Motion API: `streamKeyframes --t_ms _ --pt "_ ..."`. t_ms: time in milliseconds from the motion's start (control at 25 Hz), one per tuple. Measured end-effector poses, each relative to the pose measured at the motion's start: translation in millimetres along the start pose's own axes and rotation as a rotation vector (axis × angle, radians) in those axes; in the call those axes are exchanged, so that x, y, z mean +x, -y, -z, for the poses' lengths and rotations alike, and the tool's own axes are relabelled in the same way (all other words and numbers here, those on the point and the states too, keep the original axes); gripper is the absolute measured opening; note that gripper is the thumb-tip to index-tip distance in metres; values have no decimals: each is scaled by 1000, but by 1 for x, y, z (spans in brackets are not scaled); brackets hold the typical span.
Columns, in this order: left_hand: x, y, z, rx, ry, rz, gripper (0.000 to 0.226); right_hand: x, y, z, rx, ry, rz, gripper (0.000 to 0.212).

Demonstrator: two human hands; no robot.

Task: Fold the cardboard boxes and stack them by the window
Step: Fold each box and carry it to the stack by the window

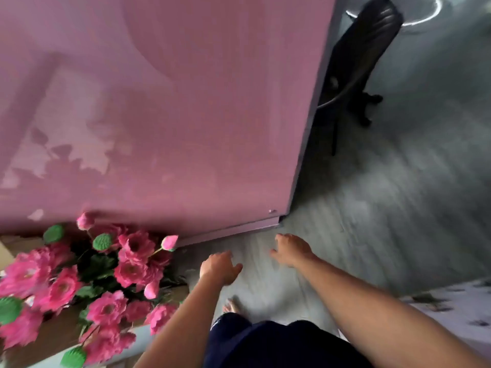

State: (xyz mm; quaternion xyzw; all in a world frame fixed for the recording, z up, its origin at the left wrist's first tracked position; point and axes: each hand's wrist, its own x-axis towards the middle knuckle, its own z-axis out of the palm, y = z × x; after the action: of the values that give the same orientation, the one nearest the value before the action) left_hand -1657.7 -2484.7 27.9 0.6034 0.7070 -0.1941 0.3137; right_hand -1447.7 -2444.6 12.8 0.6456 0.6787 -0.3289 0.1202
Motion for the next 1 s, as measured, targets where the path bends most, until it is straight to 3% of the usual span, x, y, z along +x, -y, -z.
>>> streamKeyframes --t_ms 360,640,1000 --pt "126 -263 49 451 133 -499 58 19 -196 80 383 -133 -477 47" --pt "197 -476 106 732 98 -839 53 29 -319 175 544 -246 -802 52" --pt "266 -656 145 780 49 -921 50 96 -447 260 572 -214 -857 46"
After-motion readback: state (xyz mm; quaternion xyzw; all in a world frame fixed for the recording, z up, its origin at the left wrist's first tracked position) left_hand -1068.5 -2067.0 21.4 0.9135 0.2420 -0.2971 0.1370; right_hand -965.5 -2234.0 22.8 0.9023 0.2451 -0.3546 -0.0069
